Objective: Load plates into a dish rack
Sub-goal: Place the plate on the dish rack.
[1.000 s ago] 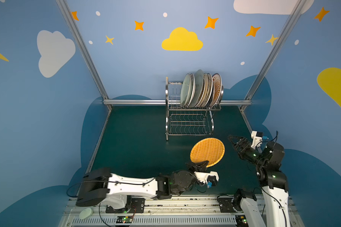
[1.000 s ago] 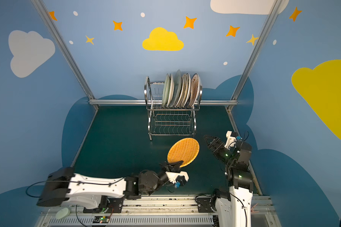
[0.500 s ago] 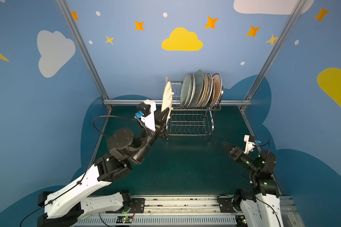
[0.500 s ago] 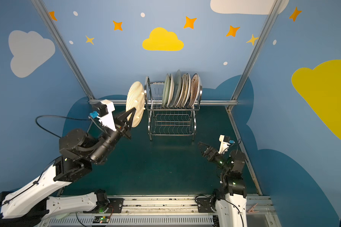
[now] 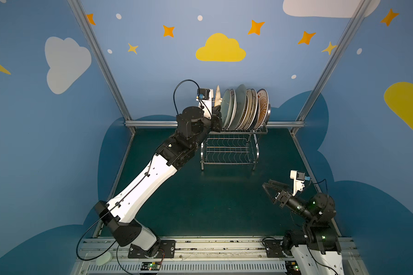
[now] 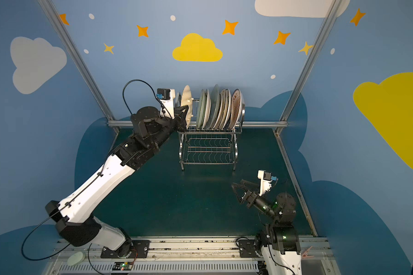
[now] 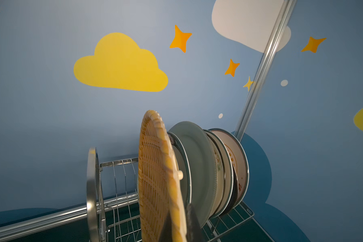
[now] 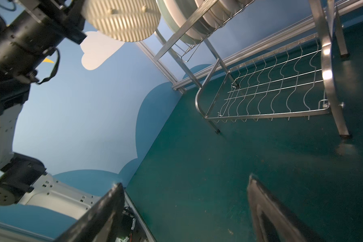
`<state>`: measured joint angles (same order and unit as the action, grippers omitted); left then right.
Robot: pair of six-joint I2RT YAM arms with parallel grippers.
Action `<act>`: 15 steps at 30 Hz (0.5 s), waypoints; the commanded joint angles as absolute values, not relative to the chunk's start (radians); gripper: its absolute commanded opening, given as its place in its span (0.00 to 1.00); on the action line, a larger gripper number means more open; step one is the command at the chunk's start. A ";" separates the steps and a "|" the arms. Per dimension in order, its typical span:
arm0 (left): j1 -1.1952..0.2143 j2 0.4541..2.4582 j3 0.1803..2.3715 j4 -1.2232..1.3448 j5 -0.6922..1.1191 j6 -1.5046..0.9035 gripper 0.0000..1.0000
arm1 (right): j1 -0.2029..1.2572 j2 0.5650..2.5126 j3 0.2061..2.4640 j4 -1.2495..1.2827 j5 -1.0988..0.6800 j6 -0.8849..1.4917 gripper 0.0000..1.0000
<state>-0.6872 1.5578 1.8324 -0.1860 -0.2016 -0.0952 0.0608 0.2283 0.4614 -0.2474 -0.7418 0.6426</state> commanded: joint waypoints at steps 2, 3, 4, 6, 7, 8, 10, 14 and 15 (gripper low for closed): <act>-0.640 1.619 1.936 -0.156 -0.145 -0.139 0.04 | 0.067 0.195 0.484 -0.339 -0.747 0.611 0.90; -0.629 1.643 1.952 -0.162 -0.142 -0.144 0.04 | 0.068 0.189 0.485 -0.351 -0.747 0.611 0.90; -0.624 1.661 1.966 -0.165 -0.140 -0.145 0.04 | 0.068 0.184 0.485 -0.357 -0.746 0.610 0.90; -0.615 1.698 1.993 -0.166 -0.136 -0.144 0.04 | 0.070 0.174 0.483 -0.365 -0.746 0.613 0.90; -0.610 1.713 2.005 -0.167 -0.134 -0.145 0.04 | 0.070 0.169 0.482 -0.366 -0.746 0.617 0.90; -0.607 1.733 2.019 -0.174 -0.134 -0.146 0.04 | 0.069 0.165 0.479 -0.367 -0.746 0.621 0.90; -0.604 1.762 2.046 -0.185 -0.133 -0.146 0.04 | 0.070 0.160 0.471 -0.372 -0.746 0.624 0.90; -0.604 1.798 2.068 -0.190 -0.146 -0.150 0.04 | 0.071 0.148 0.466 -0.386 -0.742 0.626 0.90; -0.601 1.806 2.071 -0.192 -0.149 -0.149 0.04 | 0.071 0.144 0.464 -0.387 -0.741 0.626 0.90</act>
